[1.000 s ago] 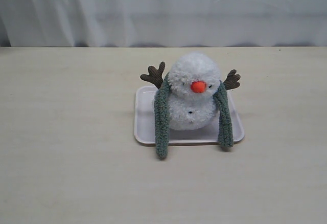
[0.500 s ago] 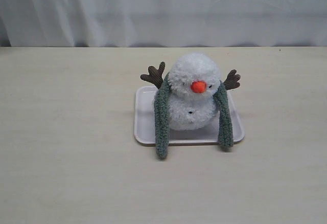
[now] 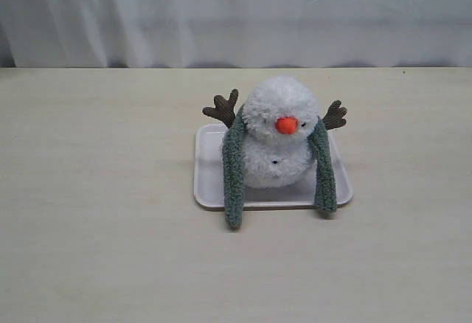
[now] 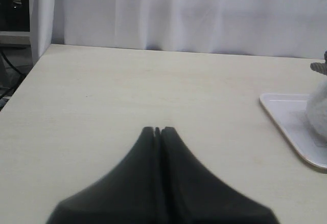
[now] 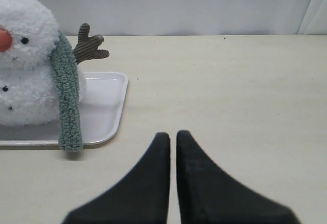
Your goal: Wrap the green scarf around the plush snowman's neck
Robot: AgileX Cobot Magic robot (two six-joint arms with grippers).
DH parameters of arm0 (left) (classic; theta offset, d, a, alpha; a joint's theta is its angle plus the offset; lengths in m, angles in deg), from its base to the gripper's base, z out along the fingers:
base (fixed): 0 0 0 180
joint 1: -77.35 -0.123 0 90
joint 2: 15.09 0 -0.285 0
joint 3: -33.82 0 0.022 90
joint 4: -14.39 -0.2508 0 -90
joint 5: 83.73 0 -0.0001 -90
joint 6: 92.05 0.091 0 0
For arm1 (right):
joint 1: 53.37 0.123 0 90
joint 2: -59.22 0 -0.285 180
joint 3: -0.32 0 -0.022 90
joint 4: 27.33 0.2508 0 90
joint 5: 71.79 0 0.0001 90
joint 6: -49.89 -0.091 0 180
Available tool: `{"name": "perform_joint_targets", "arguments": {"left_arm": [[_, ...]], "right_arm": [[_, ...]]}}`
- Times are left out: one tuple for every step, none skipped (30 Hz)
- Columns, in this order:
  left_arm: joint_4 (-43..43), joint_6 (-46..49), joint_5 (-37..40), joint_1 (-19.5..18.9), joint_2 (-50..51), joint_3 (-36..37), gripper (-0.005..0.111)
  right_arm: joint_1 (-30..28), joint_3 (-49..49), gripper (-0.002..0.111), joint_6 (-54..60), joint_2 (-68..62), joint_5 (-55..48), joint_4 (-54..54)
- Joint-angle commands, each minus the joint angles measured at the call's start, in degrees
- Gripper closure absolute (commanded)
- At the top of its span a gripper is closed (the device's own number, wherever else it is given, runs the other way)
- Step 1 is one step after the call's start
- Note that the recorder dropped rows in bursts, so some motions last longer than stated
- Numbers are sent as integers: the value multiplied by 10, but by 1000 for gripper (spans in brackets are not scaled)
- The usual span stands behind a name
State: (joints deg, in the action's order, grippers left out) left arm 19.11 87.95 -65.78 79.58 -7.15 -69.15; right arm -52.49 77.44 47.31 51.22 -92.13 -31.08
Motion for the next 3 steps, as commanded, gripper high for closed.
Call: {"name": "perform_joint_targets", "arguments": {"left_arm": [[-2, 0, -5, 4, -2, 2, 107], [-2, 0, -5, 4, -2, 2, 107], [-2, 0, -5, 4, -2, 2, 107]], "right_arm": [[-2, 1, 104, 0, 2, 8, -5], [-2, 1, 104, 0, 2, 8, -5], [-2, 1, 104, 0, 2, 8, -5]]}}
